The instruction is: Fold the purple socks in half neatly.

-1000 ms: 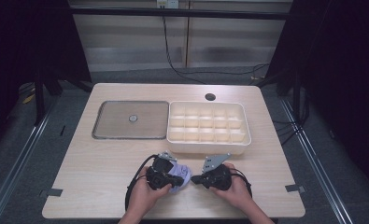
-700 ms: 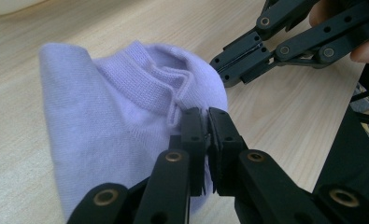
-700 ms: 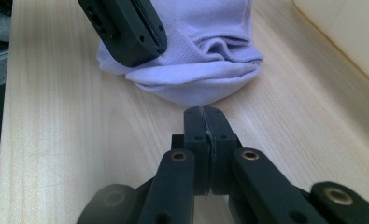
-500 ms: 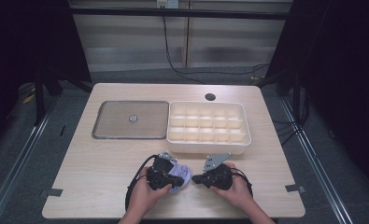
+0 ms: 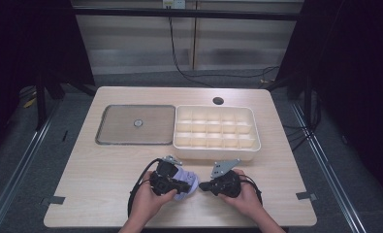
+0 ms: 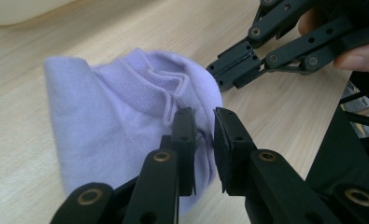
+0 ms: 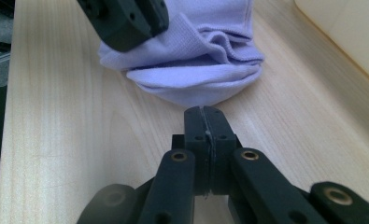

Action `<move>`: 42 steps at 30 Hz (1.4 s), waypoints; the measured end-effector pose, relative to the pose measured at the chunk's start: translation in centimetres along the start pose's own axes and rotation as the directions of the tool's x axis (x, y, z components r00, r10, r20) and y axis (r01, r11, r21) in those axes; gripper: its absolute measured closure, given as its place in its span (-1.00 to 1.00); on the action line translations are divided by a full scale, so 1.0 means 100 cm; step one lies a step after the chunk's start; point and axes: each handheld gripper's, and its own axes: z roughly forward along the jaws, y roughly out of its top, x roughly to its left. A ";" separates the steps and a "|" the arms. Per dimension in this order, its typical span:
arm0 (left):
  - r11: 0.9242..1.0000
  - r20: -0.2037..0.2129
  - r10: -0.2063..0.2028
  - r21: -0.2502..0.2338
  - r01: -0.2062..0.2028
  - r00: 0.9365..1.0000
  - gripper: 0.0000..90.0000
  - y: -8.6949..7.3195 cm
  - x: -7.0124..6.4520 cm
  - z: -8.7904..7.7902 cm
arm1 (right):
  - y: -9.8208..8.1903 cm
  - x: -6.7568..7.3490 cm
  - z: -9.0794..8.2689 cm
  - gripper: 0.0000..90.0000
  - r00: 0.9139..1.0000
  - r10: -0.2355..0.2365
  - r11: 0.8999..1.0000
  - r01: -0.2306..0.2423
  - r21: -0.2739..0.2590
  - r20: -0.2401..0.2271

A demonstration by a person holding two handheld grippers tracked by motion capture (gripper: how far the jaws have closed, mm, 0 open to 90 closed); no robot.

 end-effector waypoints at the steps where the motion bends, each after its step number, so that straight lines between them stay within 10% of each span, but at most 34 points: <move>1: 1.000 -0.001 -0.020 -0.019 0.020 1.000 0.75 0.001 -0.001 -0.001 | 0.000 0.000 0.000 0.99 1.000 0.000 1.000 0.000 0.000 0.000; 14: 1.000 -0.076 -0.023 -0.023 0.021 0.997 0.89 0.006 0.013 -0.001 | 0.000 0.000 0.001 0.99 1.000 -0.004 1.000 0.004 -0.002 0.000; 24: 0.999 -0.077 0.003 0.040 0.000 0.997 0.87 0.002 0.011 0.021 | 0.000 0.001 0.001 0.99 1.000 -0.004 1.000 0.004 -0.001 0.001; 42: 0.999 -0.083 0.011 0.040 -0.007 0.996 0.71 0.005 0.008 0.009 | 0.000 0.001 0.001 0.99 1.000 -0.004 1.000 0.004 -0.003 0.000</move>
